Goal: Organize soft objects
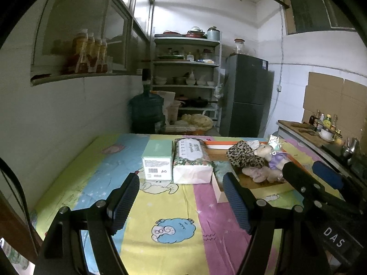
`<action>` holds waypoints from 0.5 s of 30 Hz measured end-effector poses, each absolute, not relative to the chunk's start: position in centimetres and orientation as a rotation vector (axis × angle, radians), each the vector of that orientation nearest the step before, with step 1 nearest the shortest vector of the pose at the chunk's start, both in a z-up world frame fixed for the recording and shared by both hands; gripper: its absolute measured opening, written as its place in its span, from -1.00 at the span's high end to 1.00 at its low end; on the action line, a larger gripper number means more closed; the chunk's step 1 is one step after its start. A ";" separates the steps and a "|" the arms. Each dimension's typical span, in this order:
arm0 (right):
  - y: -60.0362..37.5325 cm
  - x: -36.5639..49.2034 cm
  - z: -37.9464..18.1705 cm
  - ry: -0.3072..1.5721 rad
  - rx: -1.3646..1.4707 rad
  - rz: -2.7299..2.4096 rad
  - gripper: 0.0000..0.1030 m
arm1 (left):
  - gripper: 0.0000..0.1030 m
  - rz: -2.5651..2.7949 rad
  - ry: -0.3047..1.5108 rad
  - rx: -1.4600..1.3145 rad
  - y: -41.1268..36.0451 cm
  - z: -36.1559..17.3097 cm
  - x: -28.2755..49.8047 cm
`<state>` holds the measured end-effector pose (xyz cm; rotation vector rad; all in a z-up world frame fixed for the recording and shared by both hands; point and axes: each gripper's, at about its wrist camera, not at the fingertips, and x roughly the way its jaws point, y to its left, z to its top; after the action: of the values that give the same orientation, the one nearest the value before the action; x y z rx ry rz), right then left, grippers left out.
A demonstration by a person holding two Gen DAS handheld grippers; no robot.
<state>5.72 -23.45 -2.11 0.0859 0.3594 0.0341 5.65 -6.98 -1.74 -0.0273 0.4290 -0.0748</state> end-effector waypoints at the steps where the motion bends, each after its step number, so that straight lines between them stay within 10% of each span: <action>1: -23.3 5.6 -2.0 0.356 0.082 0.031 -0.45 | -0.45 -0.069 0.426 -0.028 -6.9 -1.8 5.4; 15: -22.0 5.1 -2.0 0.357 0.065 0.027 -0.45 | -0.45 -0.032 0.428 -0.038 -5.8 -2.1 5.0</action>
<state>5.13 -22.00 -2.02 0.0651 0.3572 0.0267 5.03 -5.82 -2.13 -0.0384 0.4285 -0.0321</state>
